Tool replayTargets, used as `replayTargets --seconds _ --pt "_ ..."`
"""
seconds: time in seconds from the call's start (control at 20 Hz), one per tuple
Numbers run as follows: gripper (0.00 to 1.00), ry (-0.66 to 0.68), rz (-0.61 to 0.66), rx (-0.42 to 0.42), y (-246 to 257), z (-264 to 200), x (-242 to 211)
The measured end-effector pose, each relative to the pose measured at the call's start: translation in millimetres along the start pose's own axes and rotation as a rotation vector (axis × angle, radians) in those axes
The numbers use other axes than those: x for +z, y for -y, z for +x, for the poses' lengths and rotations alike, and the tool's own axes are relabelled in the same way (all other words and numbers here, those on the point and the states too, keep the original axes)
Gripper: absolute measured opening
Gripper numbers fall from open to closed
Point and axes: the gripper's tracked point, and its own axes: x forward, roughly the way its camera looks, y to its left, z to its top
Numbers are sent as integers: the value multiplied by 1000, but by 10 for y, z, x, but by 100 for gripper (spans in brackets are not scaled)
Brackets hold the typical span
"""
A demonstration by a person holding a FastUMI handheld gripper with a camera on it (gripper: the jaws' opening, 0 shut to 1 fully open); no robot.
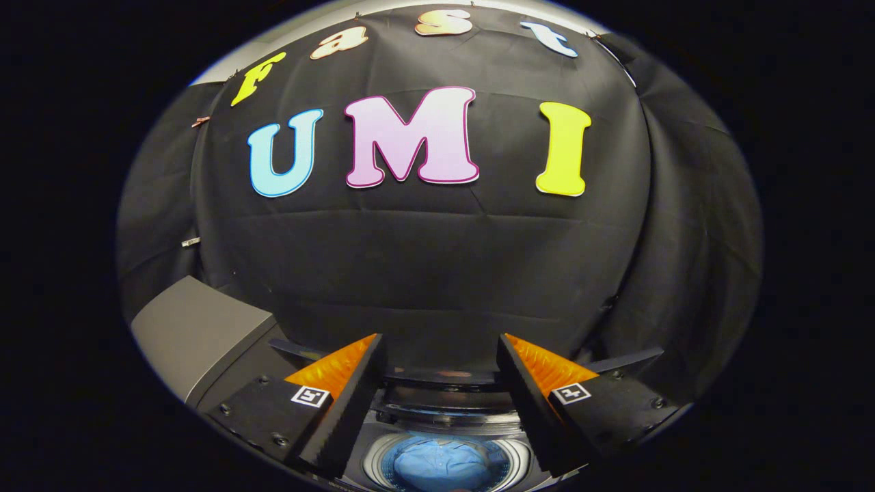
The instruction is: Put the clothes into the washing machine and then close the washing machine lid.
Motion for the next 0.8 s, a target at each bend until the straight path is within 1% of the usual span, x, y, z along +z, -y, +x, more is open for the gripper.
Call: replayTargets --seconds 0.45,0.8 --pt "100 -10 7 -15 -34 -204 -110" --pt "100 -1 5 -51 -56 -339 -197"
